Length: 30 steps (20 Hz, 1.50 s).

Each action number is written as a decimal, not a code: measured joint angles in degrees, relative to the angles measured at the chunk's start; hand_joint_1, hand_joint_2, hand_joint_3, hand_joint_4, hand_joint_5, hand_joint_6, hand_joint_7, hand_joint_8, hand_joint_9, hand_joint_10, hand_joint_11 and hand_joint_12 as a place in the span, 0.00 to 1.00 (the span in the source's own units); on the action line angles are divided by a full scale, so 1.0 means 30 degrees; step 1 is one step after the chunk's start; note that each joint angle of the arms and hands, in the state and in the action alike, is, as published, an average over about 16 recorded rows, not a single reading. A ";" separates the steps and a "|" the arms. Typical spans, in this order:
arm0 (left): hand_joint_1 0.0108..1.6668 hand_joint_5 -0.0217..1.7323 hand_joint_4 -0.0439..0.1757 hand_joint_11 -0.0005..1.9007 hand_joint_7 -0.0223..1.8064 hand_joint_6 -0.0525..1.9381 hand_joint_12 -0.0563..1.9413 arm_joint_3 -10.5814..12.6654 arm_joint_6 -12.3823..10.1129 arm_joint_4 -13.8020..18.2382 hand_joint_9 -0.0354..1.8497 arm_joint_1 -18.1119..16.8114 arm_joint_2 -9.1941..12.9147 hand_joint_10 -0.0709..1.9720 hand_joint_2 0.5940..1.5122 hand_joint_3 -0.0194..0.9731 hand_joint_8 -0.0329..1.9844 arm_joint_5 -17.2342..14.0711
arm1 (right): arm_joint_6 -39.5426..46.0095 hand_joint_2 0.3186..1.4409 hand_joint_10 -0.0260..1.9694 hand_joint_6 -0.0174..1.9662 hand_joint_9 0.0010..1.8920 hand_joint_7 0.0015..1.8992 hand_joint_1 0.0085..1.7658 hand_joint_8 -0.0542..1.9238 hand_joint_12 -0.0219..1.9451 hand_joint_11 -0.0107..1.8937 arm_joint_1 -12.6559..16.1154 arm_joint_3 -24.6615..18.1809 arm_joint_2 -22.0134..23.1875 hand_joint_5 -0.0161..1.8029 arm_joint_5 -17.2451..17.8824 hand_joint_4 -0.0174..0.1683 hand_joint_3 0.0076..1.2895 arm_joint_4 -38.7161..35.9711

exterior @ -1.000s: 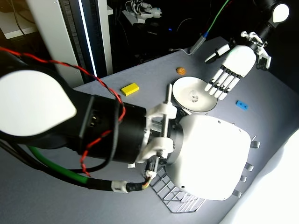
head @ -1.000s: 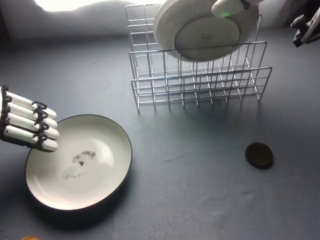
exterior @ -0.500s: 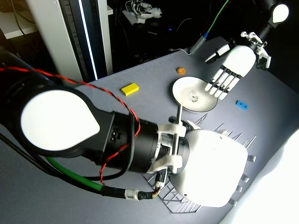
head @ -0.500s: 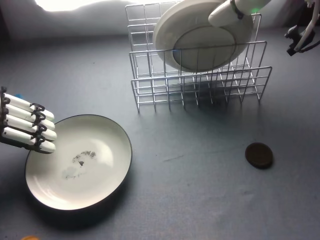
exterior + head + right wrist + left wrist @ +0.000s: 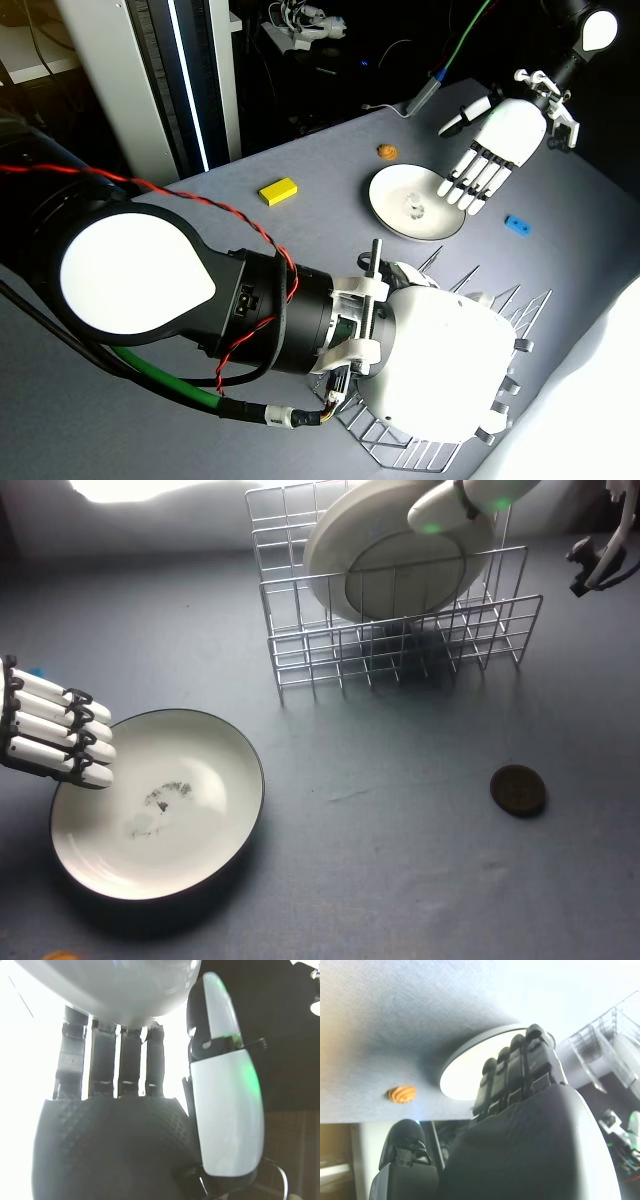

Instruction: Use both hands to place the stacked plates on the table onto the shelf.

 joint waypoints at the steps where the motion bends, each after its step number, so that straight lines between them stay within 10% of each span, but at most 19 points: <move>1: 0.01 0.02 0.21 0.01 0.02 0.04 0.02 0.0000 0.0008 0.0002 0.03 0.0015 -0.0002 0.04 0.62 0.02 0.01 0.0010 | -0.0058 0.65 0.02 0.14 0.45 0.44 0.61 0.04 0.70 0.20 0.0060 0.0001 0.0008 0.42 0.0035 0.07 0.00 0.0073; 11: 0.01 0.02 0.22 0.01 0.02 0.04 0.02 0.0003 0.0095 -0.0031 0.02 0.0306 -0.0002 0.04 0.63 0.02 0.01 0.0151 | -0.1457 0.64 0.02 0.04 0.40 0.40 0.60 0.03 0.71 0.13 0.1520 -0.0543 0.0513 0.39 0.0851 0.08 0.00 0.0204; 20: 0.01 0.02 0.22 0.01 0.02 0.04 0.03 0.0037 0.0099 -0.0301 0.01 0.0885 -0.0080 0.03 0.63 0.02 0.01 0.0250 | -0.7705 0.66 0.02 0.03 0.37 0.36 0.53 0.03 0.71 0.11 0.2585 -0.3836 0.1495 0.35 0.0796 0.08 0.00 0.2141; 30: 0.01 0.02 0.21 0.01 0.02 0.03 0.03 0.0113 -0.0424 -0.0658 0.01 0.1829 -0.0324 0.02 0.60 0.02 0.01 0.0395 | -1.6337 0.63 0.02 0.03 0.15 0.15 0.52 0.03 0.36 0.04 0.1992 -0.8238 0.1984 0.15 -0.0829 0.08 0.00 0.6882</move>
